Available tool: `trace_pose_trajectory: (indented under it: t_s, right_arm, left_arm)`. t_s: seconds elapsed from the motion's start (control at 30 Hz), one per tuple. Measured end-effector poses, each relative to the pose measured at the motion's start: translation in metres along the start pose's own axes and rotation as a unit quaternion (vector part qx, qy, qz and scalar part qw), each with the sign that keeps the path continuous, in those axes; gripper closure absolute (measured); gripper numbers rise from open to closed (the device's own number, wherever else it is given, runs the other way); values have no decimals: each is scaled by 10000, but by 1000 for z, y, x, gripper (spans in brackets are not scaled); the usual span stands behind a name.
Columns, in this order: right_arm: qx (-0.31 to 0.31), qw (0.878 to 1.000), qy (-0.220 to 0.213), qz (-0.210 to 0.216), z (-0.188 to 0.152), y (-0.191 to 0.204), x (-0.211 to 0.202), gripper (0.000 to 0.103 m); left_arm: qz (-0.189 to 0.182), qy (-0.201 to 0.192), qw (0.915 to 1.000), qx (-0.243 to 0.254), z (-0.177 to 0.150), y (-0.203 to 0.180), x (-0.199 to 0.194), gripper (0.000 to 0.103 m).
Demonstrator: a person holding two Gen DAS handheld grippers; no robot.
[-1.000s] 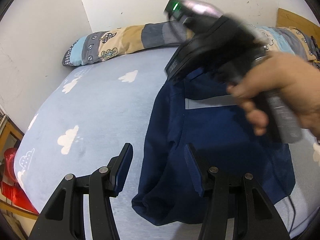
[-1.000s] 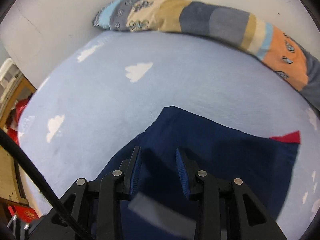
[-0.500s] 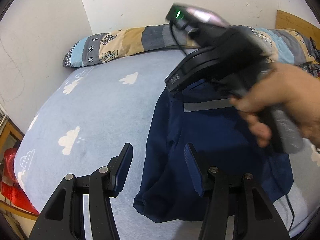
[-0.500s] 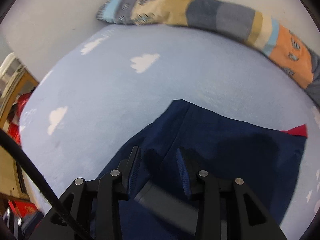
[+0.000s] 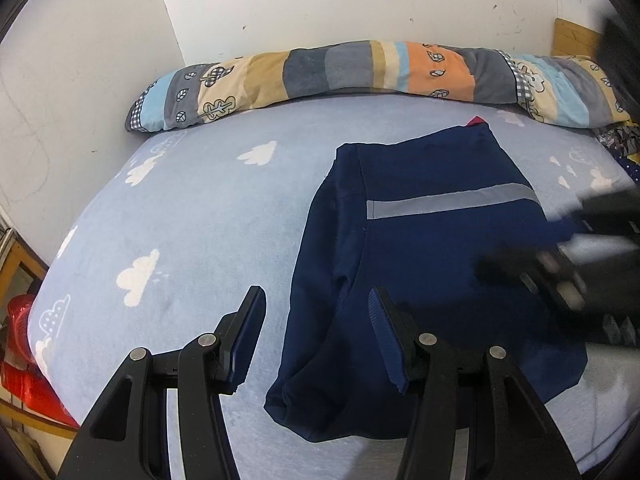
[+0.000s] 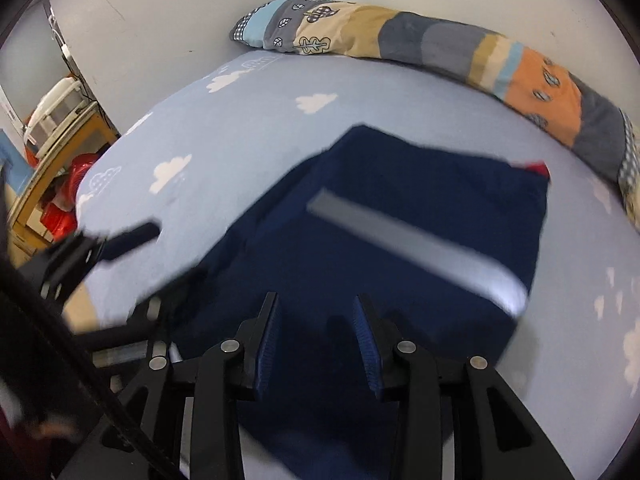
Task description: Fold large clothes
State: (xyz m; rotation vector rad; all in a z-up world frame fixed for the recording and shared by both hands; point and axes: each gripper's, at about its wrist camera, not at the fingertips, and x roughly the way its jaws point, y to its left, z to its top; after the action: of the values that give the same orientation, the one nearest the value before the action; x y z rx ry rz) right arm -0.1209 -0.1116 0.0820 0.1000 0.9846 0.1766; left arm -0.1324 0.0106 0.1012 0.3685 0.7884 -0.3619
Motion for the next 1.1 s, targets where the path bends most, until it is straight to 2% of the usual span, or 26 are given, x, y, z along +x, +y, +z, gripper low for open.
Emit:
trace_pose_trajectory:
  t_s: [0.27, 0.53, 0.63, 0.77, 0.8, 0.83, 0.9, 0.97, 1.03, 1.1]
  right_arm:
    - [-24, 9998, 155, -141, -61, -1, -12, 62]
    - [-42, 9992, 325, -245, -79, -8, 11, 59]
    - [-69, 9987, 381, -331, -86, -9, 25, 58]
    - [-137, 9988, 331, -348, -87, -5, 24, 52]
    - [-136, 9989, 301, -329, -87, -4, 21, 52]
    - [-110, 9993, 253, -251, -87, -4, 16, 52]
    - [60, 9999, 142, 26, -88, -10, 2, 52]
    - [284, 9996, -38, 79, -86, -20, -11, 52]
    - [428, 9988, -217, -7, -81, -33, -24, 52]
    - [595, 9973, -362, -234, -76, -48, -33, 51]
  left_arm:
    - [26, 40, 10000, 59, -1, -7, 3, 50]
    - [94, 193, 9996, 185, -4, -16, 15, 50]
    - [81, 395, 9989, 218, -7, -16, 27, 50]
    - [145, 1047, 9940, 266, -17, -17, 56, 48]
    - [154, 1080, 9937, 242, -18, -16, 58, 46]
    - [193, 1078, 9937, 230, -18, -15, 59, 41]
    - [226, 1022, 9944, 146, -16, -12, 57, 40]
    - [180, 638, 9978, -60, -7, -7, 44, 41]
    - [153, 219, 9995, -161, 6, -6, 32, 41]
    - [52, 33, 9995, -322, 20, -8, 30, 41]
